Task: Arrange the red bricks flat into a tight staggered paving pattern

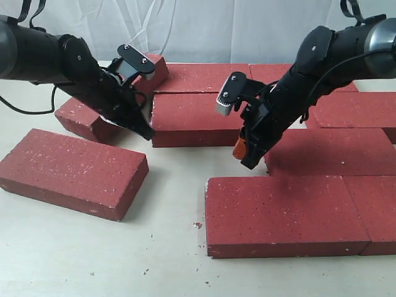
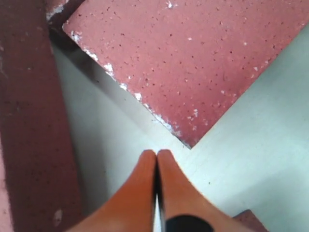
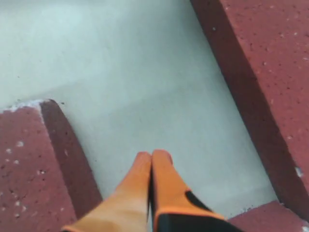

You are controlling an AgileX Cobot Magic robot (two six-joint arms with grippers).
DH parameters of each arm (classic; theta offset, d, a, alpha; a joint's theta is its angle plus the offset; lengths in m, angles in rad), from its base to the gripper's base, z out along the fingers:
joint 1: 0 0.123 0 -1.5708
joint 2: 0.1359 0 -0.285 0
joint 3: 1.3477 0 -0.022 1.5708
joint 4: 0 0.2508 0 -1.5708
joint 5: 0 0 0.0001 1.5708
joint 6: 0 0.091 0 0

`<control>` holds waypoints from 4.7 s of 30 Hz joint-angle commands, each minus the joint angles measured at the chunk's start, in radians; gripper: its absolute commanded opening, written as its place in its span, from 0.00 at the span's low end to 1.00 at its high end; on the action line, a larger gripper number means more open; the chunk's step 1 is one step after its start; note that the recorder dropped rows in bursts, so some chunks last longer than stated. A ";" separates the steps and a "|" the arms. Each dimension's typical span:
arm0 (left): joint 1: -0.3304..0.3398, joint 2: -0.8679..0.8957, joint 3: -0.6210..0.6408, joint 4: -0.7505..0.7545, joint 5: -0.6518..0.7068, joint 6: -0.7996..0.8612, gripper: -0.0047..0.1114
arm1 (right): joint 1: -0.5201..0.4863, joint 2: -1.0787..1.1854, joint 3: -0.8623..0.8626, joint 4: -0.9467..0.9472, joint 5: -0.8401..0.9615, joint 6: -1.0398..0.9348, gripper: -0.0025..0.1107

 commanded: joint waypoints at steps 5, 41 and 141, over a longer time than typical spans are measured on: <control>-0.001 0.068 -0.029 -0.008 -0.028 -0.001 0.04 | -0.002 0.094 -0.060 0.060 -0.088 -0.026 0.02; -0.024 0.164 -0.085 -0.141 -0.137 0.046 0.04 | -0.004 -0.033 -0.062 -0.111 -0.079 0.230 0.02; 0.329 -0.158 -0.005 -0.340 0.191 0.203 0.04 | 0.275 0.485 -0.819 -0.765 0.174 0.970 0.02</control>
